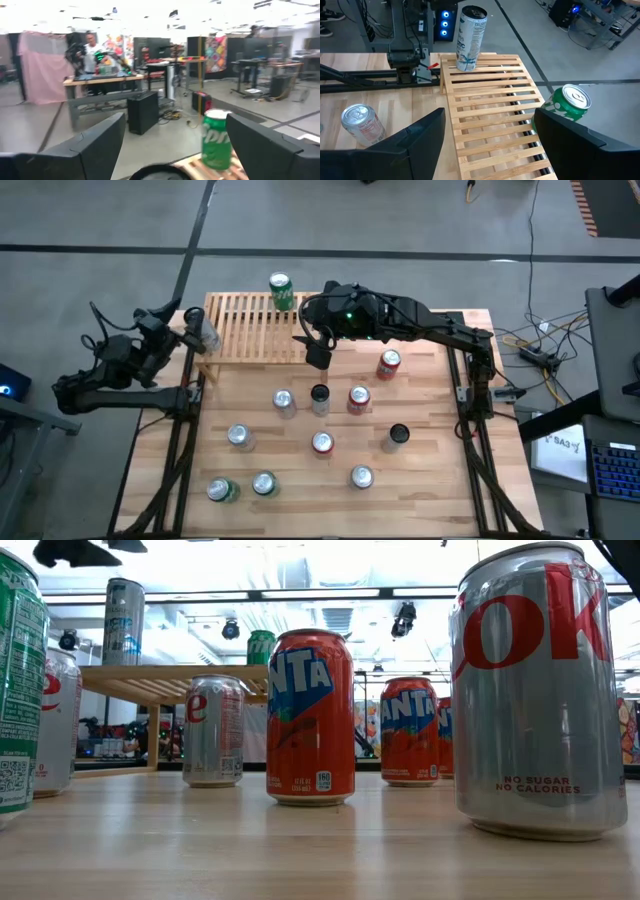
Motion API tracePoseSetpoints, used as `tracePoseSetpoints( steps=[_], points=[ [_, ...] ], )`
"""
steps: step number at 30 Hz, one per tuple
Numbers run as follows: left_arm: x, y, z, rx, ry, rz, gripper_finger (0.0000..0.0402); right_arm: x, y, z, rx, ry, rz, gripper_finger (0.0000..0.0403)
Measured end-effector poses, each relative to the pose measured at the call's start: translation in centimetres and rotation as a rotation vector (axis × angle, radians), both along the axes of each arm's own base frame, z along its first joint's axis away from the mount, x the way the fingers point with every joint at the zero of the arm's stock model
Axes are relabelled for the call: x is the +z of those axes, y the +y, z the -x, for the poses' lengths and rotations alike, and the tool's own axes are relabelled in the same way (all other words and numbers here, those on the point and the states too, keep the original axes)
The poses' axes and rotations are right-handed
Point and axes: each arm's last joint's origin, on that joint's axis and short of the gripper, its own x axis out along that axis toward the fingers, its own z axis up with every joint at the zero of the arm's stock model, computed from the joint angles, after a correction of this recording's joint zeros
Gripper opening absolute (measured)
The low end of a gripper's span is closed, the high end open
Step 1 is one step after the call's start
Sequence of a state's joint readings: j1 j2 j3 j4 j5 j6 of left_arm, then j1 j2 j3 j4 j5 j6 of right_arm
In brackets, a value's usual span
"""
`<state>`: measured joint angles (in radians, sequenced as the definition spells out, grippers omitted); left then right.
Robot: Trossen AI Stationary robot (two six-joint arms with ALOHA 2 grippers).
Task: Place canned beverage on shelf
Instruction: Put the bottom left white/blue soda can on the shelf
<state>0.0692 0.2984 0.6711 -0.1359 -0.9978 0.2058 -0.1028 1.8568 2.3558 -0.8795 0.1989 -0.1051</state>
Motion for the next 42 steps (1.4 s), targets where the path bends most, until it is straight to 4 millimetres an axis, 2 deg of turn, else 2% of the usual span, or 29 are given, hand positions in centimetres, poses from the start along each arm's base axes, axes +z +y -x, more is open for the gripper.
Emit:
tracePoseSetpoints(
  steps=[5,9,18,24,27,30,35,42],
  points=[
    [1.1,0.0,-0.9,-0.021,0.054,0.002,0.031,0.0,0.0,0.0,0.0,0.0,0.0,0.0292],
    [1.7,0.1,-1.9,-0.026,0.116,0.03,0.0271,0.0,0.0,0.0,0.001,0.002,0.0,0.0292],
    [3.2,-0.1,-2.3,-0.064,0.213,0.139,0.0117,-0.1,0.0,0.0,0.002,0.012,0.004,0.0292],
    [3.5,-0.7,-2.5,-0.321,0.174,0.212,0.0014,-0.3,0.0,0.1,0.005,0.033,0.006,0.0292],
    [3.6,-1.0,-2.6,-0.449,0.146,0.256,0.0007,-0.3,0.0,0.1,0.005,0.034,0.005,0.0292],
    [3.2,-1.1,-2.7,-0.486,0.175,0.333,0.0006,-0.3,0.0,0.1,0.005,0.034,0.005,0.0292],
    [1.6,-1.1,-2.8,-0.406,0.29,0.548,0.0001,-0.3,0.0,0.1,0.005,0.036,0.005,0.0292],
    [0.9,-1.1,-3.7,-0.284,0.443,0.718,0.0,-0.3,0.0,0.2,0.005,0.041,0.005,0.0292]
  ],
)
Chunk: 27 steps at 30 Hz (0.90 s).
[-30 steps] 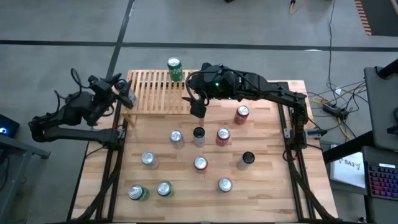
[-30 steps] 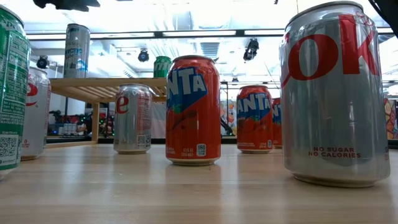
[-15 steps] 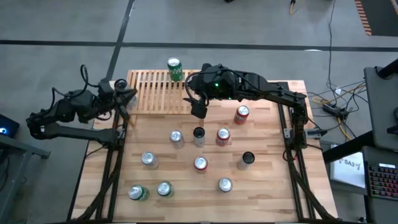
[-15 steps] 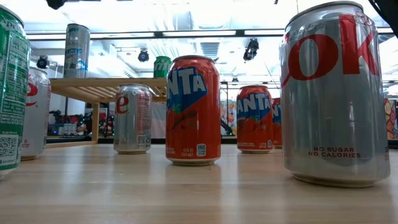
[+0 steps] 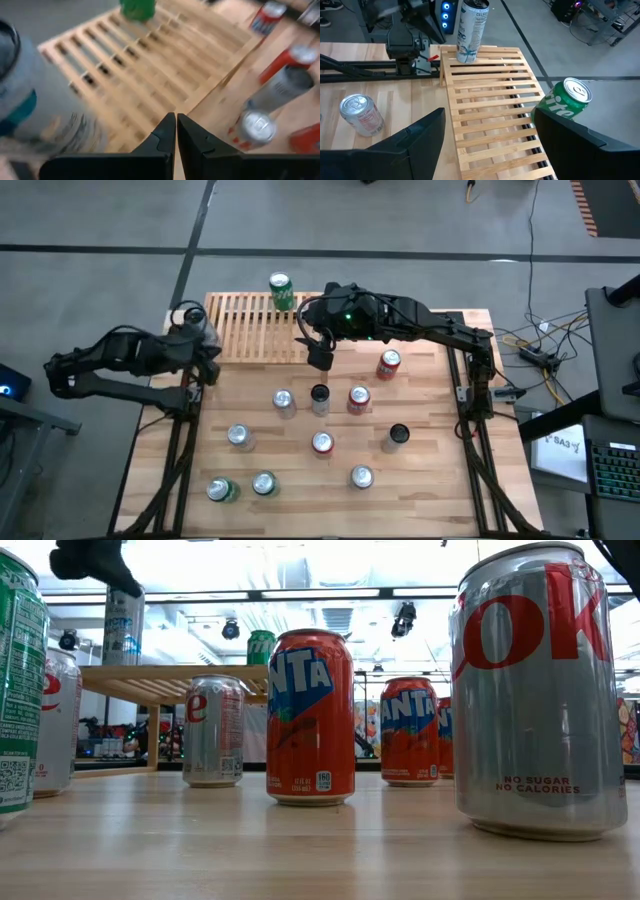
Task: Place canned beverage on shelf
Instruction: Put the bottom left white/blue soda can on the shelf
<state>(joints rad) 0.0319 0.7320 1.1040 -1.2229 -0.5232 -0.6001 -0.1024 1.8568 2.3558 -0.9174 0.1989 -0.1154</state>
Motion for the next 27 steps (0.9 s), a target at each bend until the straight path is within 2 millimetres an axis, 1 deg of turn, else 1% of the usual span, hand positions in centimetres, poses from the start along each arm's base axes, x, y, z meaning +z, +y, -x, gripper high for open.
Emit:
tracePoseSetpoints(
  steps=[3,6,9,13,18,27],
  points=[
    [0.1,0.0,0.2,0.045,0.065,0.024,0.0,-0.1,0.0,0.0,0.0,0.007,-0.001,0.0292],
    [0.1,0.1,0.7,0.111,0.129,0.01,0.0,-0.1,0.0,0.1,0.0,0.016,-0.002,0.0292],
    [0.1,0.2,1.1,0.156,0.152,-0.007,0.0,-0.1,0.0,0.1,0.0,0.016,-0.002,0.0292],
    [0.0,0.3,1.3,0.173,0.154,-0.031,0.0,-0.1,0.0,0.1,0.0,0.016,-0.001,0.0292],
    [0.0,0.5,1.6,0.22,0.17,-0.114,0.0,-0.1,0.0,0.1,0.003,0.018,0.004,0.0292],
    [0.0,0.6,1.6,0.238,0.181,-0.166,0.0,-0.2,0.0,0.1,0.003,0.022,0.004,0.0292]
  ],
)
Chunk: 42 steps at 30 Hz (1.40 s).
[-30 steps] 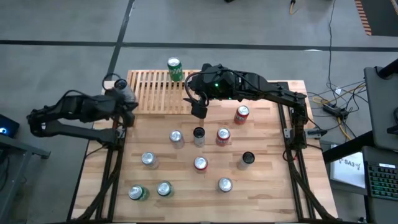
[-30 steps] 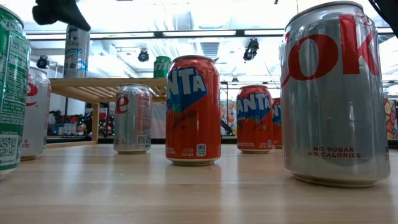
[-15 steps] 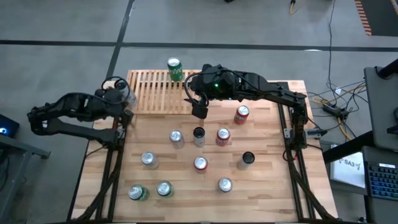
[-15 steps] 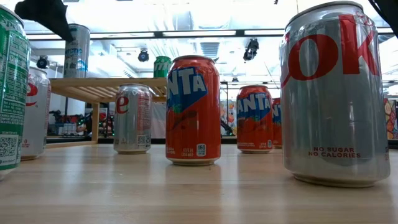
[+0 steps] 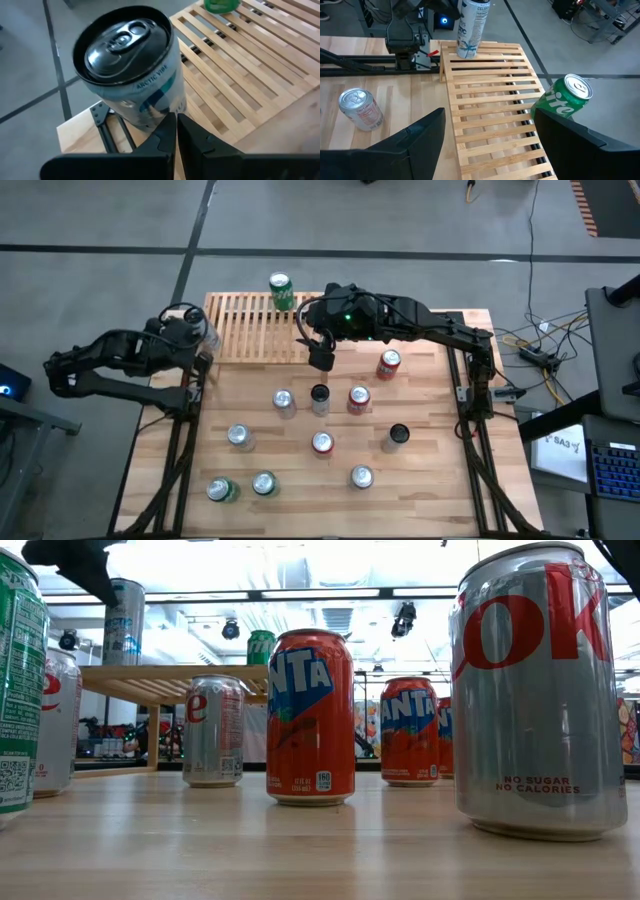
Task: Place canned beverage on shelf
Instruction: Put the bottom left white/blue soda can on the shelf
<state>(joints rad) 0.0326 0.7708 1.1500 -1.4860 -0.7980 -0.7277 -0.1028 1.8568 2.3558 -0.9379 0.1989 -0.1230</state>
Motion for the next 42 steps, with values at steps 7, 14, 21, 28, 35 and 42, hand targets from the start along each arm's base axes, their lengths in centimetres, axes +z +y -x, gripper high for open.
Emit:
tracePoseSetpoints(
  steps=[7,14,21,28,35,42],
  points=[
    [0.05,0.06,0.03,0.013,0.001,-0.027,0.0,0.0,0.0,0.0,0.0,0.0,0.0,0.0292],
    [0.05,0.07,0.01,0.016,-0.003,-0.029,0.0,-0.01,0.0,0.01,0.0,0.001,0.0,0.0292],
    [-0.08,0.12,-0.04,0.036,-0.006,-0.049,0.0,-0.02,0.0,0.01,0.0,0.003,0.0,0.0292],
    [-0.32,0.14,-0.26,0.038,-0.009,-0.054,0.0,-0.03,0.01,0.02,0.001,0.005,0.001,0.0292],
    [-0.41,0.15,-0.31,0.042,-0.009,-0.06,0.0,-0.05,0.0,0.03,0.001,0.006,0.001,0.0292],
    [-0.65,-0.3,-0.39,-0.066,0.0,0.129,0.0,-0.07,0.01,0.04,0.004,0.01,0.006,0.0292]
  ],
)
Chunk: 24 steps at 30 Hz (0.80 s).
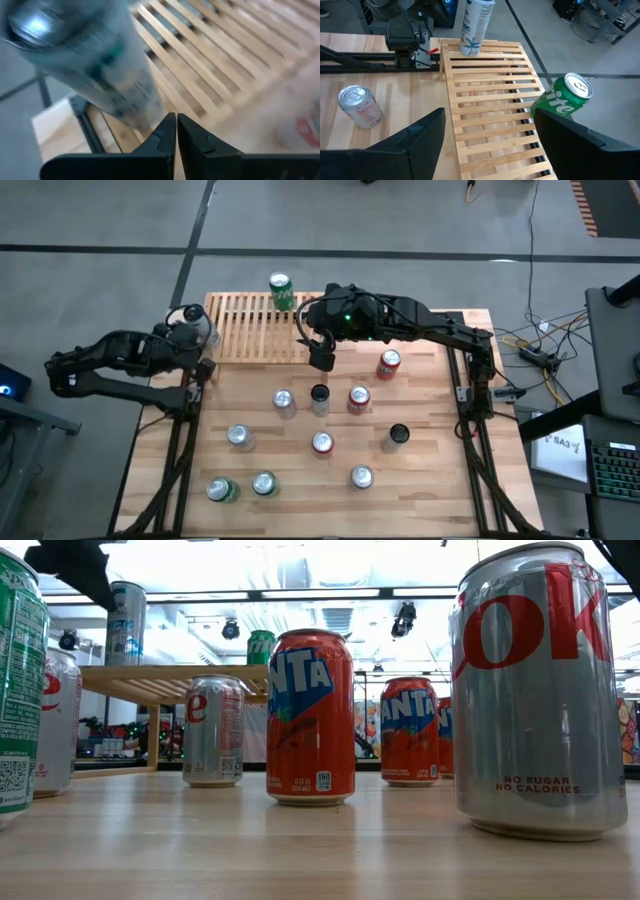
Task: Place canned beverage on shelf
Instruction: Put the bottom left white/blue soda can on the shelf
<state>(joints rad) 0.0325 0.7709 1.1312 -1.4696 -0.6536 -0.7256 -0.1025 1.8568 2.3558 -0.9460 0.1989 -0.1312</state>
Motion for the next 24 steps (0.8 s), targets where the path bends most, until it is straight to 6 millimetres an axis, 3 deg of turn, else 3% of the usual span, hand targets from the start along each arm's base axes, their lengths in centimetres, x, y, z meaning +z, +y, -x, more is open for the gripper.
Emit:
tracePoseSetpoints(
  steps=[24],
  points=[
    [-0.09,0.4,-0.63,0.084,0.067,-0.153,0.0,-0.13,0.0,0.07,0.001,0.016,0.0,0.0292]
  ],
)
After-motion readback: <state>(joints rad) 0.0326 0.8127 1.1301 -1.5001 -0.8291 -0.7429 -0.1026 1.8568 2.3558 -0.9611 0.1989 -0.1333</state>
